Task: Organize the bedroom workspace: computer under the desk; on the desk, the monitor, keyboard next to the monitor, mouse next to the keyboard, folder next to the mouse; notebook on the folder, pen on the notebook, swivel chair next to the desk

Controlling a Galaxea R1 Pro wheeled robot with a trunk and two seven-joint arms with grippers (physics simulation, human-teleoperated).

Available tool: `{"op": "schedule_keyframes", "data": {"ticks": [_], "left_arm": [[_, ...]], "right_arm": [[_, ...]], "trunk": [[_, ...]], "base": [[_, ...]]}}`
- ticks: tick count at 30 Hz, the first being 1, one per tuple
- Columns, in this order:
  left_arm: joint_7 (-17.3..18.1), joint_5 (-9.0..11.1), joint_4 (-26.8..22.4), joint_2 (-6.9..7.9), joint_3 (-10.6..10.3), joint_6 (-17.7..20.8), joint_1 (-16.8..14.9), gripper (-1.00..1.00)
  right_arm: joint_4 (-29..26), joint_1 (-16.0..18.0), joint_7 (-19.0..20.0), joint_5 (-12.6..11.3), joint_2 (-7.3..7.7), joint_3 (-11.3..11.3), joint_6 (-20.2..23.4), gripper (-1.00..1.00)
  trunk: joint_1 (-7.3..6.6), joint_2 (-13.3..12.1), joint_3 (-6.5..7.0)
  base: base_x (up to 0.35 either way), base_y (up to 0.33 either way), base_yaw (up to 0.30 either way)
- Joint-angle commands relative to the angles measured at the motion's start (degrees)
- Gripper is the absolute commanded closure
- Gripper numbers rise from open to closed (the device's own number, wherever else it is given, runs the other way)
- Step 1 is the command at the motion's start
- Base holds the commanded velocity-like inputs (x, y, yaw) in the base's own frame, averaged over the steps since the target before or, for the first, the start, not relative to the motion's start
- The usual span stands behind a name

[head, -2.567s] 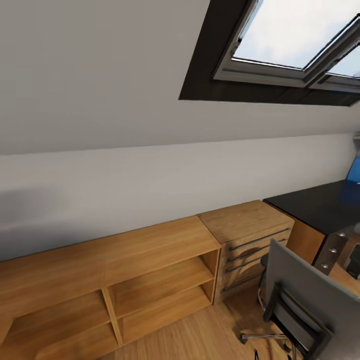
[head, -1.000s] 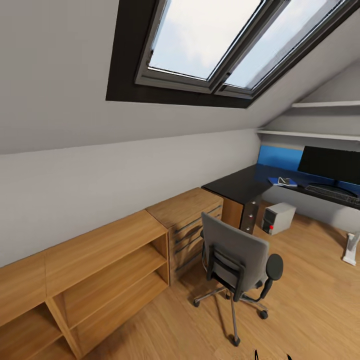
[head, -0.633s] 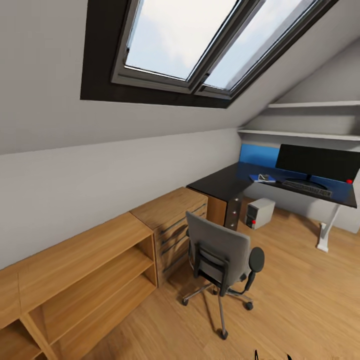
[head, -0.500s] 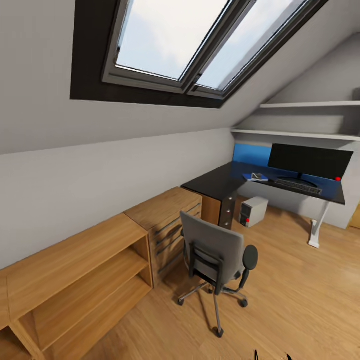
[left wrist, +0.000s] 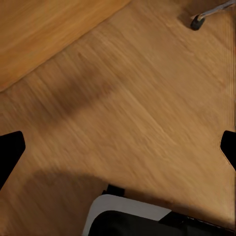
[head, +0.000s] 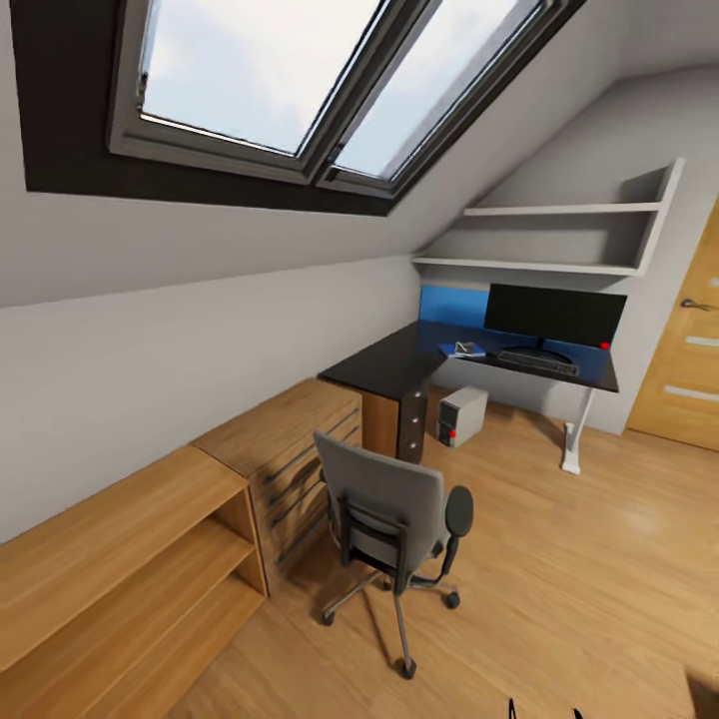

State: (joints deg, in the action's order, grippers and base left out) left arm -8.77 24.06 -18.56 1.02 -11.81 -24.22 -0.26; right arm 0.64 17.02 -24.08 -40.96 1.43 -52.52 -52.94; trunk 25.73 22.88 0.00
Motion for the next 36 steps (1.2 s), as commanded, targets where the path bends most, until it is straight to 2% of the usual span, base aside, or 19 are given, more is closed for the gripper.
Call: {"op": "schedule_keyframes", "data": {"ticks": [1,15,29,36], "left_arm": [[-0.45,0.19,-0.03,0.07,-0.49,-0.15,0.00,-1.00],[-0.38,0.12,-0.03,0.04,-0.57,-0.16,0.00,-1.00],[-0.34,0.11,-0.03,0.05,-0.59,-0.21,0.00,-1.00],[-0.31,-0.08,-0.07,0.04,-0.73,-0.45,0.00,-1.00]], "right_arm": [[0.07,0.03,-0.53,0.09,-0.03,-0.48,0.03,-1.00],[0.07,0.03,-0.53,0.09,-0.03,-0.48,0.03,-1.00],[0.07,0.01,-0.53,0.09,-0.03,-0.48,0.03,-1.00],[0.07,0.01,-0.53,0.09,-0.03,-0.48,0.05,-1.00]], "trunk": [[0.05,0.03,-0.04],[0.05,0.03,-0.28],[0.05,0.03,-0.29],[0.05,0.03,-0.30]], "base": [[0.324,0.000,-0.291],[0.321,0.033,-0.291],[0.249,0.243,-0.290],[0.136,0.304,-0.278]]}}
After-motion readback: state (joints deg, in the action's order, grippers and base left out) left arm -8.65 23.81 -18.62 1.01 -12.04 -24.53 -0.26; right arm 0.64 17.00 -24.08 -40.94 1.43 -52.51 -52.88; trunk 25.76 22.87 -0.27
